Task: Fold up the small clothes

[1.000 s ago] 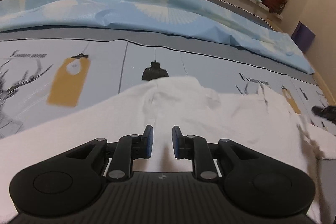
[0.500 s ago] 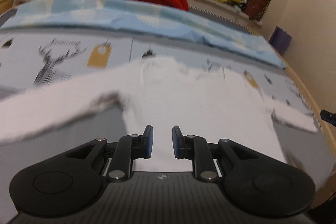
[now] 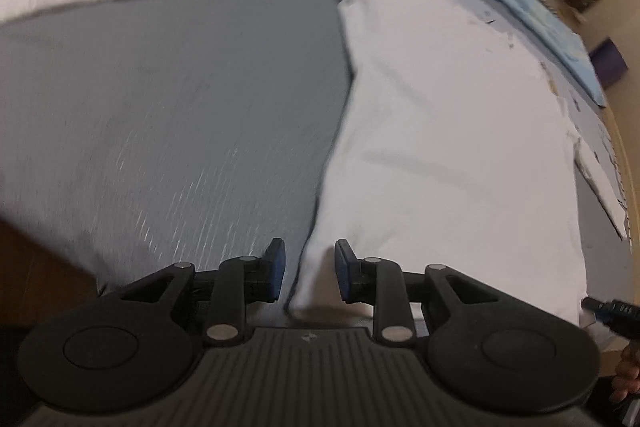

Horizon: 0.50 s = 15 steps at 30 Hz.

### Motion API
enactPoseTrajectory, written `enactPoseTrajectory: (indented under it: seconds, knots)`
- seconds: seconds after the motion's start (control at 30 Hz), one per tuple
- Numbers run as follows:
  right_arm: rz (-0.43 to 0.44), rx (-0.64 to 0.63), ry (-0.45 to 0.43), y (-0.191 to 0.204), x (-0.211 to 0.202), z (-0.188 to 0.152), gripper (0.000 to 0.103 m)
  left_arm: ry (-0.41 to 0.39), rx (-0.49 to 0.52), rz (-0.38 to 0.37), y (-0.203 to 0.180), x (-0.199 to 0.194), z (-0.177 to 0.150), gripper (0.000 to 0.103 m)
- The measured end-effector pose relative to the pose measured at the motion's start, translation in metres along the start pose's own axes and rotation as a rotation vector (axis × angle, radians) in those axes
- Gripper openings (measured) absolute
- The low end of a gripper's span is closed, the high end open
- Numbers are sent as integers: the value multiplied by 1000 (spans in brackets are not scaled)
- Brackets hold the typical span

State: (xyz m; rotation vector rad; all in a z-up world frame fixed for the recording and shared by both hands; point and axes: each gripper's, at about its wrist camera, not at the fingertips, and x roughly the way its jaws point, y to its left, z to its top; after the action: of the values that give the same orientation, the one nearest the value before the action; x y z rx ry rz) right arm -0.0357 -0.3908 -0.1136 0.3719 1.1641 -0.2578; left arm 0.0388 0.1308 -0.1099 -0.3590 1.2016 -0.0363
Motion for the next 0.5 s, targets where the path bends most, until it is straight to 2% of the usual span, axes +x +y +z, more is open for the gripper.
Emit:
enactPoseTrajectory:
  seconds: [0.13, 0.3, 0.33, 0.37, 0.4, 0.5]
  knots:
    - [-12, -21, 10, 3, 2, -5, 24, 36, 3, 24, 3, 6, -5, 29]
    - [-19, -45, 25, 9, 4, -4, 24, 39, 85, 42, -7, 7, -12, 28]
    - [-20, -49, 32, 9, 3, -5, 24, 39, 100, 43, -8, 7, -14, 21]
    - [-16, -48, 38, 10, 2, -5, 21, 40, 109, 34, -11, 6, -15, 6]
    - [-5, -46, 42, 10, 0, -6, 9, 32, 118, 31, -14, 4, -14, 6]
    - [49, 17, -31, 5, -23, -1, 6, -36, 157, 36, -19, -15, -13, 6]
